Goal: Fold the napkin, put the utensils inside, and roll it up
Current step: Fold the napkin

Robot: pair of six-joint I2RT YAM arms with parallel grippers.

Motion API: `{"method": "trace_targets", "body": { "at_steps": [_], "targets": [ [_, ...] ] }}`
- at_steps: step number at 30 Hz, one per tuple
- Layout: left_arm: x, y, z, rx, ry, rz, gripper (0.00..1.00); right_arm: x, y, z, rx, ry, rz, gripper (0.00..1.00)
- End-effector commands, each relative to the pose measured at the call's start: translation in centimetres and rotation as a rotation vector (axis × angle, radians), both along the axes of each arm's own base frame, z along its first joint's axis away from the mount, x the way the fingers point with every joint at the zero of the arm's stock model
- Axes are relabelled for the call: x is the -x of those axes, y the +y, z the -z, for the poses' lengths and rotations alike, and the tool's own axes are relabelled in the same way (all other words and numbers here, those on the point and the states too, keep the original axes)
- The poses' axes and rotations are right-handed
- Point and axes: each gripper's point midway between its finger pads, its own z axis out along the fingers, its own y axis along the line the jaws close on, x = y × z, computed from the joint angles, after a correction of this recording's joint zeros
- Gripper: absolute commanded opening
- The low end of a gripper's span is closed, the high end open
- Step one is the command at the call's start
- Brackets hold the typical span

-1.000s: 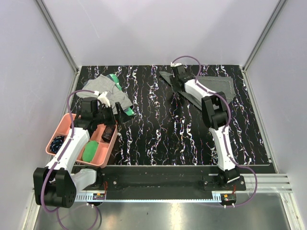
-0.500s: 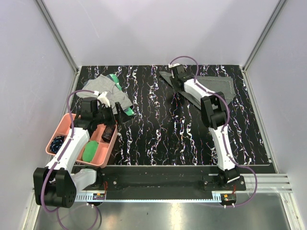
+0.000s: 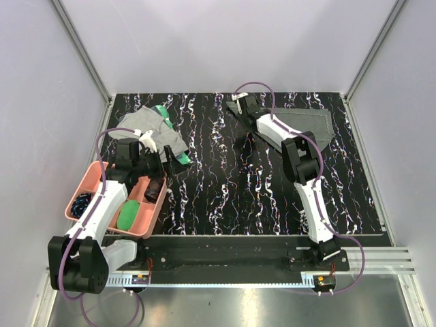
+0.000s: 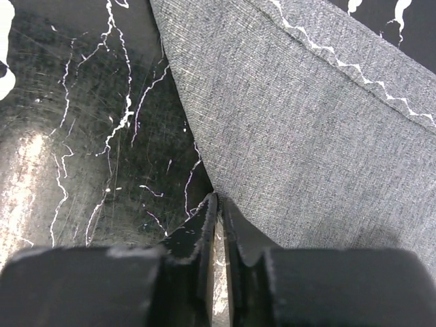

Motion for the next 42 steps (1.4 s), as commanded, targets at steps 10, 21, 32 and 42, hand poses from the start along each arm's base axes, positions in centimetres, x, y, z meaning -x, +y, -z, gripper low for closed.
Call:
{"method": "trace_targets", "body": {
  "at_steps": [10,21,32,42],
  "targets": [
    [-1.1,0.1,-2.4,0.007,-0.095,-0.003,0.96,4.4,2.9,2.9,-0.092,0.173,-0.176,0.0],
    [-1.7,1.7,-2.7,-0.026,-0.106,-0.139,0.96,12.3,6.5,2.8,-0.272,0.31,-0.177,0.0],
    [-1.6,1.2,-2.4,0.093,-0.111,-0.237,0.96,14.9,7.0,0.0,-0.263,0.197,-0.11,0.21],
    [-2.1,1.2,-2.9,0.075,-0.12,-0.217,0.97,3.4,3.3,-3.2,-0.101,-0.006,-0.026,0.56]
  ]
}}
